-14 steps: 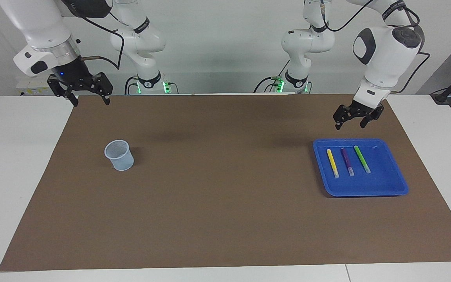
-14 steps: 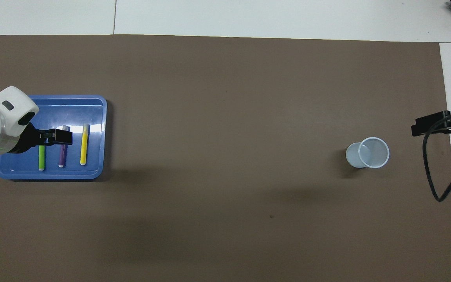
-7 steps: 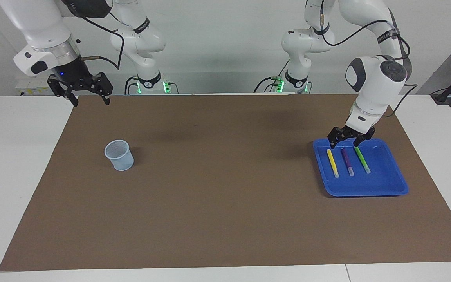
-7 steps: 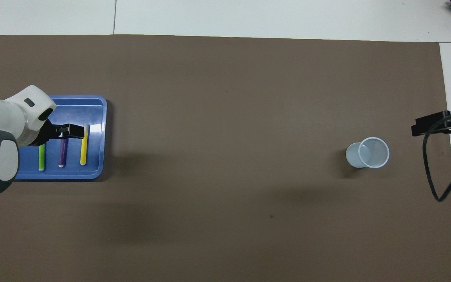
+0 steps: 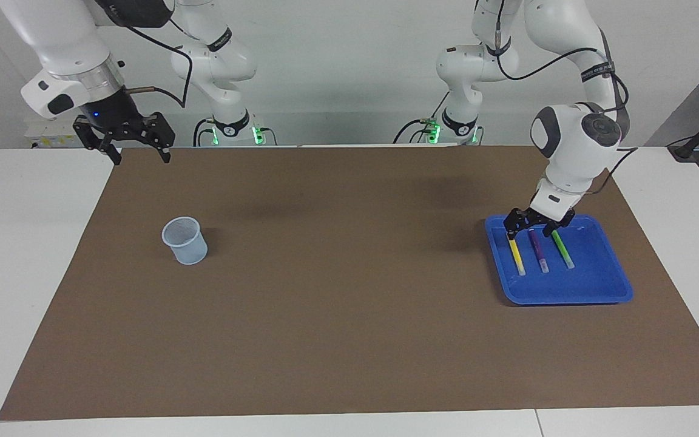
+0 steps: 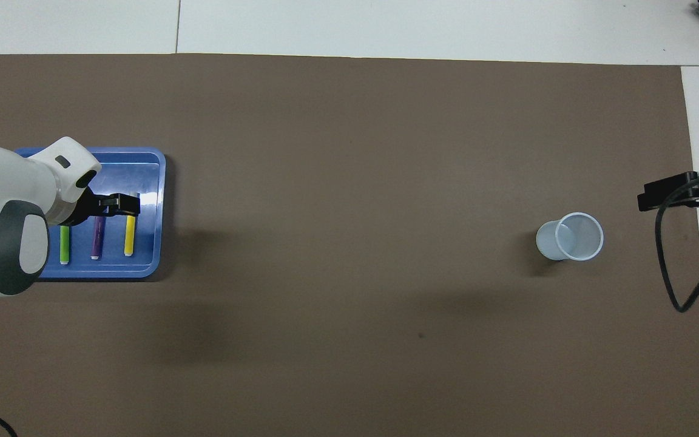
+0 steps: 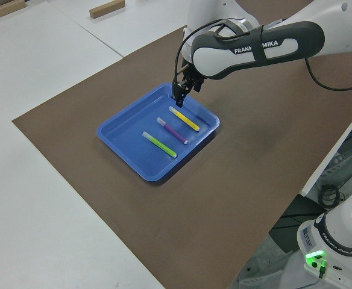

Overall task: Transfer and insert pens with both arms
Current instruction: 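Reach the left gripper down into the blue tray over the yellow pen, then close the left gripper on the yellow pen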

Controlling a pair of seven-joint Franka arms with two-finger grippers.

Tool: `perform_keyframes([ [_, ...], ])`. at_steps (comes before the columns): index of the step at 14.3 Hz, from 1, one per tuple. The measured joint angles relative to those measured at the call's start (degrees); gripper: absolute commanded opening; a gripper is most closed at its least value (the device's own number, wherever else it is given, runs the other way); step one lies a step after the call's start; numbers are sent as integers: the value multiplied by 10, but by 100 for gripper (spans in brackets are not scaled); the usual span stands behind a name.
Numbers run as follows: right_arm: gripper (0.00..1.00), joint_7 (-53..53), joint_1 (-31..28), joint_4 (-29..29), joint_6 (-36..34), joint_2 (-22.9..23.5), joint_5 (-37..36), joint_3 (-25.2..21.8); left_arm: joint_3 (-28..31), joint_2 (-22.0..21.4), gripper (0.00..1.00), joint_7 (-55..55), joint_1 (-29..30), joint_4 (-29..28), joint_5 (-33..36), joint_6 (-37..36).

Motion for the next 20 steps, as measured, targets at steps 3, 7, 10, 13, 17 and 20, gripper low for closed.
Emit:
perform_keyframes([
  [3,100,0,0,0,0,0,0,0,1,31,98,10,0,-1,-1,31],
  [7,100,0,0,0,0,0,0,0,2,62,95,16,2,-1,-1,65],
  [10,100,0,0,0,0,0,0,0,3,74,85,18,3,0,-1,74],
  [13,100,0,0,0,0,0,0,0,4,80,73,27,10,-1,-1,75],
  [17,100,0,0,0,0,0,0,0,4,82,61,35,10,0,-3,77],
  [20,100,0,0,0,0,0,0,0,4,81,40,35,10,1,-3,77],
])
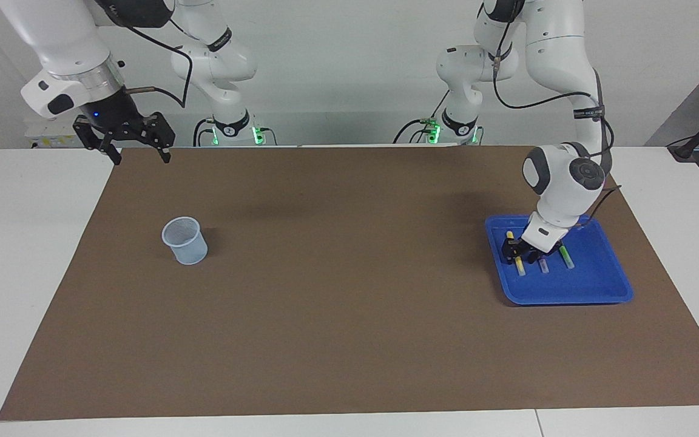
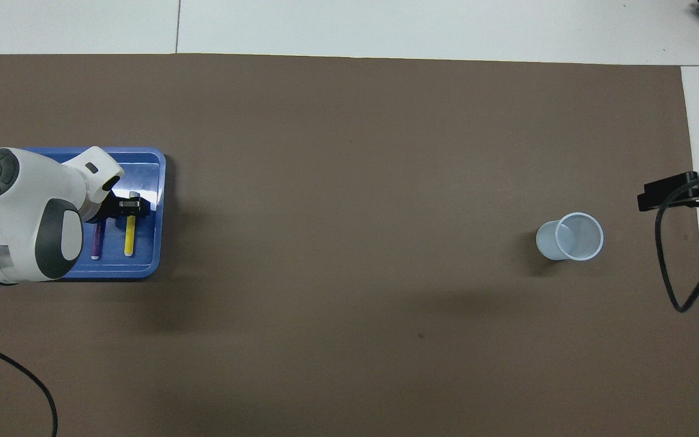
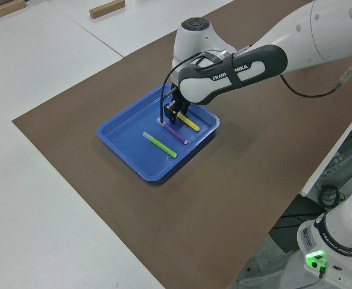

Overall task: Transfer and insert pens with both arms
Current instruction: 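Close the left gripper on the yellow pen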

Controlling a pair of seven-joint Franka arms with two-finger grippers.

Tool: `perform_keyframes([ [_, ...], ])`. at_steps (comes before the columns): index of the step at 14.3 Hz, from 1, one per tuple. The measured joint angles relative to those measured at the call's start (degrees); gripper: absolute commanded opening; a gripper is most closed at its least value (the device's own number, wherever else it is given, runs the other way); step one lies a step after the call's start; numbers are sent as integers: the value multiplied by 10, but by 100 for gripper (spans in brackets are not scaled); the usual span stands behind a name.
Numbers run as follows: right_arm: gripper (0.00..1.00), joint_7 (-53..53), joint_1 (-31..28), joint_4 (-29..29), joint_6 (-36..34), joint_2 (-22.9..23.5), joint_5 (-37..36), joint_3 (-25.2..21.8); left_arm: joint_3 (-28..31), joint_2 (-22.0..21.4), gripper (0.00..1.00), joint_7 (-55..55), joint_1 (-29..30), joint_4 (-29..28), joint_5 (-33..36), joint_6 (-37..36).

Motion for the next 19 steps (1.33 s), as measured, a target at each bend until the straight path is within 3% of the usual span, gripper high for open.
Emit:
perform_keyframes([
  [4,100,0,0,0,0,0,0,0,1,-3,2,1,0,1,0,2],
  [16,100,0,15,0,0,0,2,11,-1,-4,0,-17,-1,1,-2,0],
  [19,100,0,16,0,0,0,2,11,1,-2,0,-22,0,25,-2,-35],
])
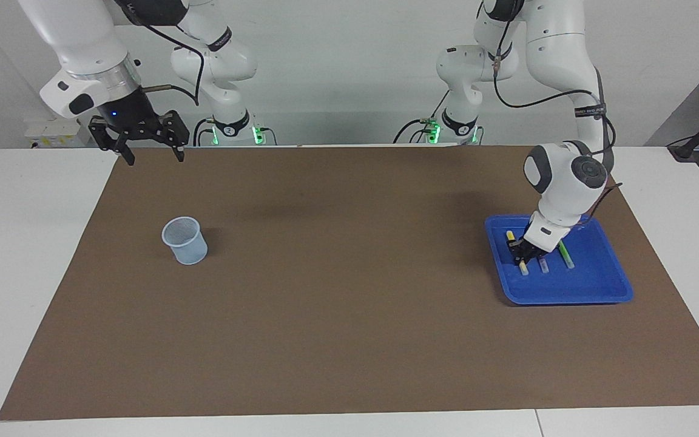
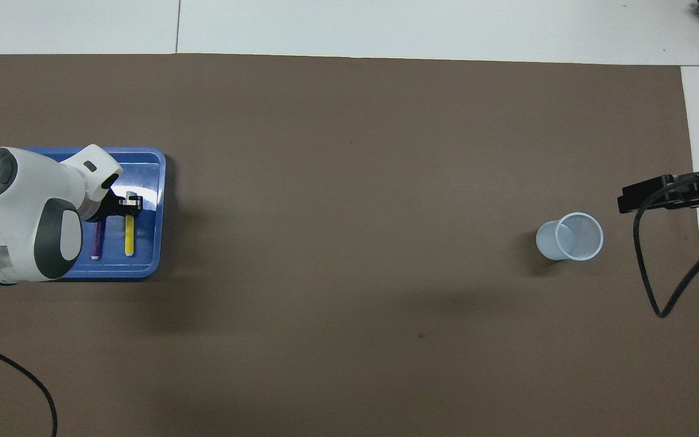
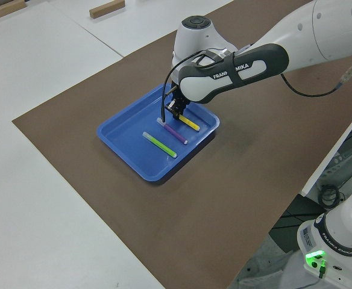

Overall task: Transfer and insert pens with both arms
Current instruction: 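Close the left gripper on the yellow pen, then lift the yellow pen with the left gripper while the right gripper approaches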

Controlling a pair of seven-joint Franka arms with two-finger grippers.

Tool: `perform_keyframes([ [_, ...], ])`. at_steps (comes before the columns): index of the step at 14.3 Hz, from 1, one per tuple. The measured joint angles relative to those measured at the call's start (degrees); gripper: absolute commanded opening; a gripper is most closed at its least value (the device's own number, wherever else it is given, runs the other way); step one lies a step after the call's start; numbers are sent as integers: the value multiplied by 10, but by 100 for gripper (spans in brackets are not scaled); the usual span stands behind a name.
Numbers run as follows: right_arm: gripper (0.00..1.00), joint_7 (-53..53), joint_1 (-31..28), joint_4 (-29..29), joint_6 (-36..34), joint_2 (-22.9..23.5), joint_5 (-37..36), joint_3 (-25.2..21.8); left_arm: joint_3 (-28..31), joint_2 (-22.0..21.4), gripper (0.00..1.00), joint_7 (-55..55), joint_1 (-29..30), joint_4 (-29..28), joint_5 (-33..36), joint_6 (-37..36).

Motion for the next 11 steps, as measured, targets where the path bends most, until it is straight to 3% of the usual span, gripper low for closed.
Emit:
perform_keyframes([
  [5,100,-7,0,0,4,0,2,19,0,-5,0,-57,0,91,-1,-116],
  [11,100,31,1,-10,38,0,71,30,-8,-63,0,-270,-2,117,-37,-153],
])
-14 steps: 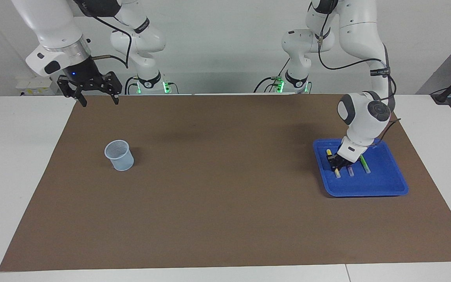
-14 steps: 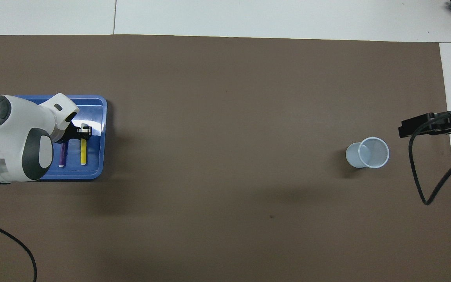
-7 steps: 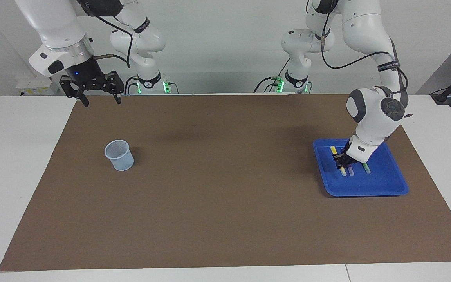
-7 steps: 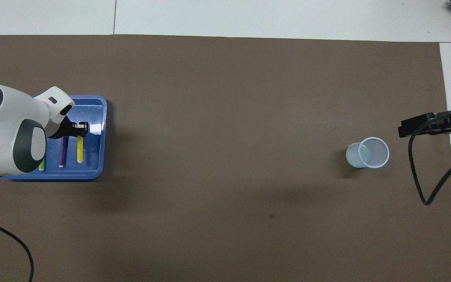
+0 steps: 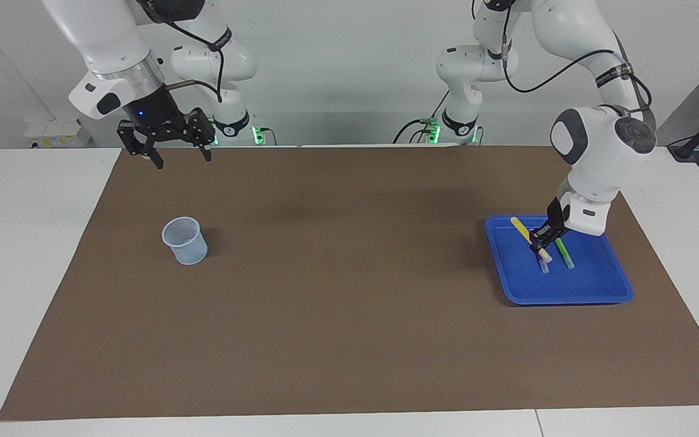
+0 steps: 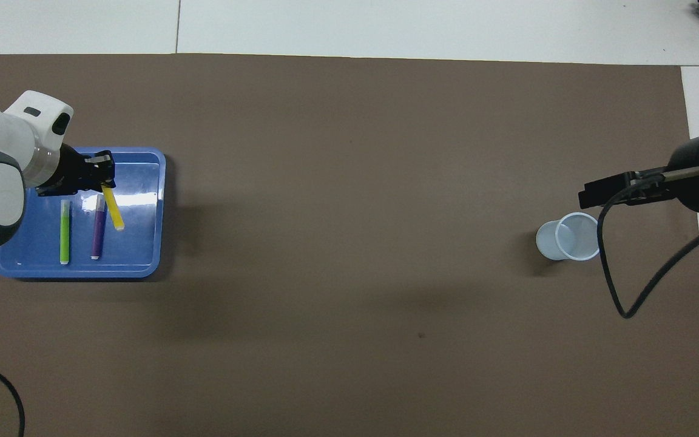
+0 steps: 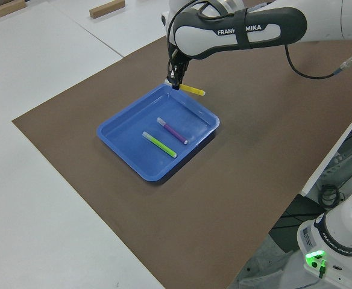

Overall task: Transfer and insert pens with both arms
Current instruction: 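Lift the yellow pen with the left gripper while the right gripper approaches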

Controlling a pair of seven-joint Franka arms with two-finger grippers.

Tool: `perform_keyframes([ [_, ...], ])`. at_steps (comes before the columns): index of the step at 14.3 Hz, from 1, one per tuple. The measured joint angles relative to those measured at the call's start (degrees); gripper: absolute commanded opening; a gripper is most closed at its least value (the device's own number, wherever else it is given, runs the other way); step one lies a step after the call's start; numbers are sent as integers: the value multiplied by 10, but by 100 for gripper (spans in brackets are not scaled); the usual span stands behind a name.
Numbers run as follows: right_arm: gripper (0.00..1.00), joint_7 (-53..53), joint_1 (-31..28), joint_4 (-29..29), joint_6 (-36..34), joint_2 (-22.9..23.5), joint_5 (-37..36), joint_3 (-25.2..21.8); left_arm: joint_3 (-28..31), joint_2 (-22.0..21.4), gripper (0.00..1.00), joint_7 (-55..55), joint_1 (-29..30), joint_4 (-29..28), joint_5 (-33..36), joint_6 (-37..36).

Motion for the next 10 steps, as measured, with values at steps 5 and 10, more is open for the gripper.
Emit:
perform_keyframes([
  [5,100,79,33,-19,41,0,26,3,-13,-47,0,-243,-18,1,-13,-2],
  [10,100,122,39,-37,86,0,76,5,-18,-85,0,-446,-58,1,-24,-11],
])
